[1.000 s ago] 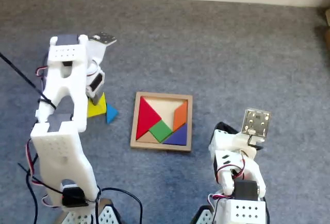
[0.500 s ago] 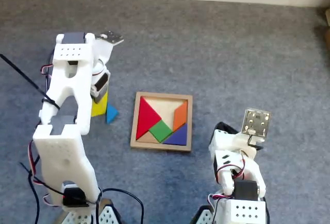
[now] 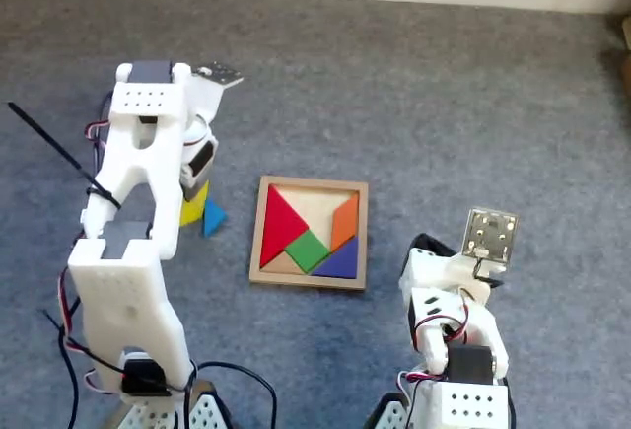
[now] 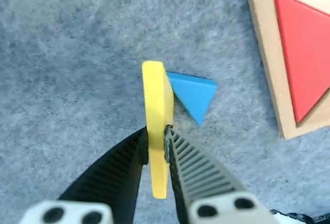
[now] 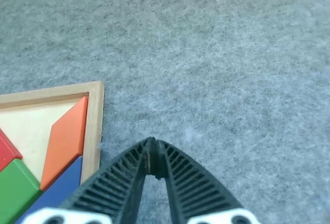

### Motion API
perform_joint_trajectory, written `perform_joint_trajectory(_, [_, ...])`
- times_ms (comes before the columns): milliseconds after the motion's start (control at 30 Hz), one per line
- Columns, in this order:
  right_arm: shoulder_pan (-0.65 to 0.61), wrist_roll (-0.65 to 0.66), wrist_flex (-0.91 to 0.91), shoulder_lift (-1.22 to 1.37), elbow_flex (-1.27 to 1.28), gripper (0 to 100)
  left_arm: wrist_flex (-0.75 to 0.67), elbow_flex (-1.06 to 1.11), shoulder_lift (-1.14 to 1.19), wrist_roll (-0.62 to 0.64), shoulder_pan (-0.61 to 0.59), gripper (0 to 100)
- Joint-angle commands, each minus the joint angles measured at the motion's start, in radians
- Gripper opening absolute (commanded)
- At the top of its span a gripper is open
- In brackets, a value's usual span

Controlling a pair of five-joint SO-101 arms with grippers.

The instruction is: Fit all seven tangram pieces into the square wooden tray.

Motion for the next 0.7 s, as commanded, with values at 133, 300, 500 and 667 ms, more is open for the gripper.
perform_joint_trajectory(133, [0.01, -0.003, 0.002, 0.015, 0.148, 0.4, 0.011, 0.002, -0.022, 0.006, 0.038, 1])
perform_joint_trajectory(300, [0.01, -0.003, 0.002, 0.015, 0.148, 0.4, 0.011, 0.031, 0.054, 0.003, 0.044, 1])
perform_joint_trajectory(500, [0.01, -0.003, 0.002, 0.015, 0.148, 0.4, 0.018, -0.001, 0.105, 0.005, 0.036, 1])
perform_joint_trajectory(667, [0.01, -0.003, 0.002, 0.015, 0.148, 0.4, 0.02, 0.001, 0.005, 0.006, 0.045, 1])
